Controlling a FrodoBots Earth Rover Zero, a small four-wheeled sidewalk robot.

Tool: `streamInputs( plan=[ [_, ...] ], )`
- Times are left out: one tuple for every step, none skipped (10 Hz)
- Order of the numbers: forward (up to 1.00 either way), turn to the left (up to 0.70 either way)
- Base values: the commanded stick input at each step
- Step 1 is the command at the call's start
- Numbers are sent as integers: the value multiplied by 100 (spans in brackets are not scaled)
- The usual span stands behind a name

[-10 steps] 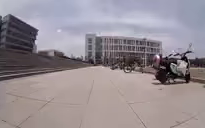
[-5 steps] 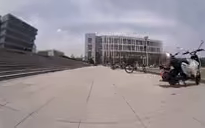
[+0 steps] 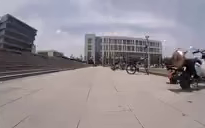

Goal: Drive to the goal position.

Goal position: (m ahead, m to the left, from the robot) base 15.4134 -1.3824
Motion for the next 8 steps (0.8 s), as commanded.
streamInputs(
  plan=[
    [100,0],
    [100,0],
    [100,0],
    [100,0],
    [100,0],
    [100,0],
    [100,0],
    [100,0]
  ],
)
